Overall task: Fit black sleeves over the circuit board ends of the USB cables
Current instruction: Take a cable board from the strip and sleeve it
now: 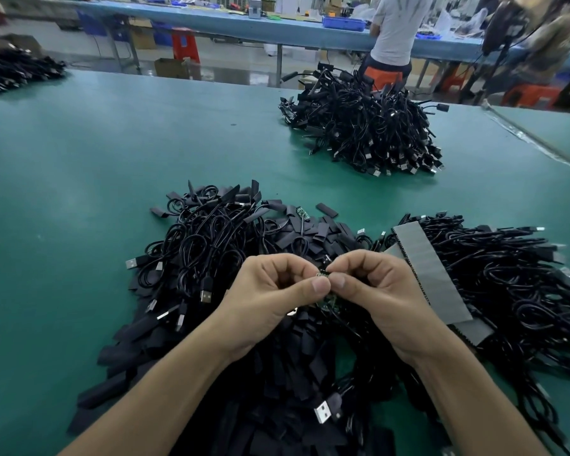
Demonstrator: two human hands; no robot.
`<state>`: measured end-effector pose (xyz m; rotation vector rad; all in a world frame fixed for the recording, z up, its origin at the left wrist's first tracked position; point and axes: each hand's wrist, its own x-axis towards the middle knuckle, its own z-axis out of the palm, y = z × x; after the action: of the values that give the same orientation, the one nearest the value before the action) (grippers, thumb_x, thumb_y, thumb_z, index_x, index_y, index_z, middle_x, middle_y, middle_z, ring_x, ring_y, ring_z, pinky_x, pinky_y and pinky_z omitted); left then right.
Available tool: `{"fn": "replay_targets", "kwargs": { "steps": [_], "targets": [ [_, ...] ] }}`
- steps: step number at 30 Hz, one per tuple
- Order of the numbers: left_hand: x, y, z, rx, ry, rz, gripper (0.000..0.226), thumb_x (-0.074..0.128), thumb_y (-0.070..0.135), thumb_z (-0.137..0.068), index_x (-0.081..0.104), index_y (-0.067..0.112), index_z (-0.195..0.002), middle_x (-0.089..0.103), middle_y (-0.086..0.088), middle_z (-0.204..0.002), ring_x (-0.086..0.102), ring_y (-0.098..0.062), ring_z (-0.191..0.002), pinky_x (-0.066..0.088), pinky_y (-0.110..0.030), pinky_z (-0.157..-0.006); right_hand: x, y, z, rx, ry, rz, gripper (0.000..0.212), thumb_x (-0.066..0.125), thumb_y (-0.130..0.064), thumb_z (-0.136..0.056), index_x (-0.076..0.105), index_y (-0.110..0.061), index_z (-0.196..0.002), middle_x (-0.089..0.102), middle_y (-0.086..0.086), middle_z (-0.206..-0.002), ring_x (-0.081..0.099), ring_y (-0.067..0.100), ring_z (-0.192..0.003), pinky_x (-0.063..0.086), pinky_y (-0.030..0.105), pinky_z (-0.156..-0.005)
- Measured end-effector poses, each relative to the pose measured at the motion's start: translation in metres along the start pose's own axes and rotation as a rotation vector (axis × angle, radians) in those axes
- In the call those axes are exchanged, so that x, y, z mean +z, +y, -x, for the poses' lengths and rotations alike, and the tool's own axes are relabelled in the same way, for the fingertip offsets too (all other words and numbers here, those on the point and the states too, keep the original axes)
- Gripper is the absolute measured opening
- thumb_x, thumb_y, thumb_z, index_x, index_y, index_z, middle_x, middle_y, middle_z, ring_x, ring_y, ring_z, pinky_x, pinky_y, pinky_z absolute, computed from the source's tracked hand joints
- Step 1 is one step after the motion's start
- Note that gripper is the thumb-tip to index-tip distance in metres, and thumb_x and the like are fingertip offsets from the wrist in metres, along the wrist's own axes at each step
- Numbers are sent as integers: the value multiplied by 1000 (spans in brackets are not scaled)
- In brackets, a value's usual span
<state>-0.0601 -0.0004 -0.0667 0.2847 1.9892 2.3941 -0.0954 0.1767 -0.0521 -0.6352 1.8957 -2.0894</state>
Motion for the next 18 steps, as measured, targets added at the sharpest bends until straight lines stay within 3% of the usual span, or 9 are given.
{"fn": "replay_targets", "kwargs": {
  "steps": [5, 10, 13, 18],
  "targets": [
    [0, -3, -1, -24, 36, 73, 7, 83, 20, -74, 76, 18, -74, 67, 1, -70, 60, -6, -67, 51, -16, -68, 3, 5, -3, 31, 32, -63, 9, 76, -21, -69, 77, -21, -78, 72, 2, -77, 66, 12, -74, 55, 20, -70],
    [1, -8, -3, -15, 147, 87, 17, 84, 32, -65, 76, 19, -73, 68, -2, -74, 61, -11, -72, 52, -22, -73, 4, 9, -8, 43, 96, 16, 16, 77, -24, -70, 71, -17, -83, 71, 3, -79, 64, 13, -76, 54, 21, -72],
    [2, -9, -3, -19, 155, 101, 18, 82, 33, -68, 75, 19, -76, 66, -2, -76, 59, -14, -76, 51, -27, -77, 3, 10, -10, 63, 52, 41, 9, 74, -25, -74, 71, -18, -79, 68, 3, -78, 61, 14, -75, 52, 24, -72],
    [-1, -7, -3, -80, 96, 150, 6, 75, 27, -81, 75, 21, -79, 67, 0, -79, 61, -11, -76, 54, -22, -72, 6, 11, -12, 78, -29, -63, 4, 69, -17, -81, 70, -16, -78, 64, -1, -72, 57, 7, -66, 49, 18, -61]
  ]
}}
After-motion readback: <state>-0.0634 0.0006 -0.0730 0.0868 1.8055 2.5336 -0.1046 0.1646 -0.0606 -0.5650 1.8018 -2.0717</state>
